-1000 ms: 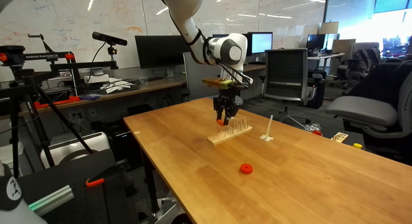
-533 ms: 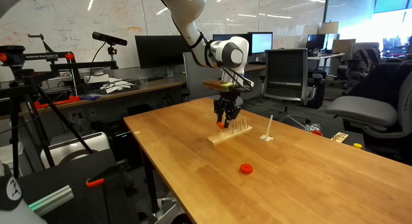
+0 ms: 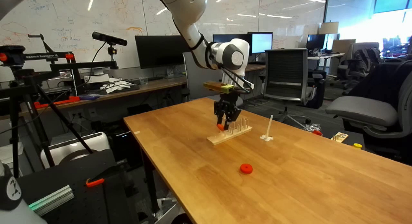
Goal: Put an orange disk on the wooden base
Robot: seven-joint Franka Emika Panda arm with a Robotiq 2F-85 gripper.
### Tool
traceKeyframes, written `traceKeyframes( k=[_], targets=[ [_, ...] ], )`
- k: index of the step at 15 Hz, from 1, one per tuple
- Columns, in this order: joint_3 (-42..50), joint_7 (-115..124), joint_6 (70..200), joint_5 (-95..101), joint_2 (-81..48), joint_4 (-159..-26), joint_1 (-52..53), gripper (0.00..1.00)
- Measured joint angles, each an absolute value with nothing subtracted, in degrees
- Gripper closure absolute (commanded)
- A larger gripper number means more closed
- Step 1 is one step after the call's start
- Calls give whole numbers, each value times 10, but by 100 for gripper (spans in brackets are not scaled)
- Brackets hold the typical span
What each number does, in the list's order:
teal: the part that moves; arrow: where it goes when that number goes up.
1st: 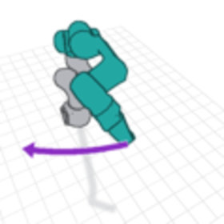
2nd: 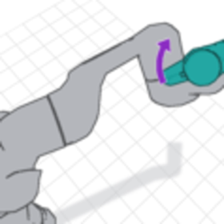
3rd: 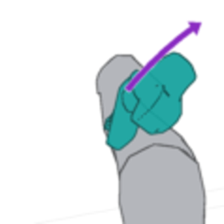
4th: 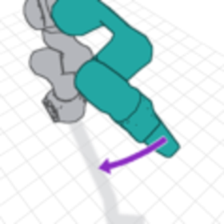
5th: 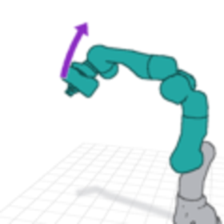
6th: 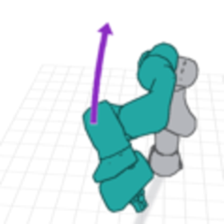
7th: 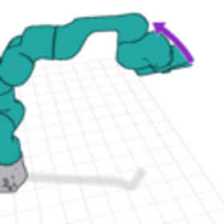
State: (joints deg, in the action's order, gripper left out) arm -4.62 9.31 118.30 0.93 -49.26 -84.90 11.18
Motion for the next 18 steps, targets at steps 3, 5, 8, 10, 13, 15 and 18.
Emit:
traceKeyframes(
  k=[3, 5, 8, 10, 13, 15, 18],
  targets=[
    [-46, 93, 1183, 9, -493, -851, 111, 82],
    [-46, 93, 1183, 9, -493, -852, 110, 82],
    [-44, 93, 1184, 9, -493, -852, 107, 82],
    [-44, 93, 1184, 9, -493, -852, 105, 82],
    [-43, 93, 1185, 9, -493, -852, 104, 82],
    [-43, 93, 1186, 9, -494, -852, 105, 82],
    [-43, 93, 1190, 9, -496, -852, 105, 82]
  ],
)
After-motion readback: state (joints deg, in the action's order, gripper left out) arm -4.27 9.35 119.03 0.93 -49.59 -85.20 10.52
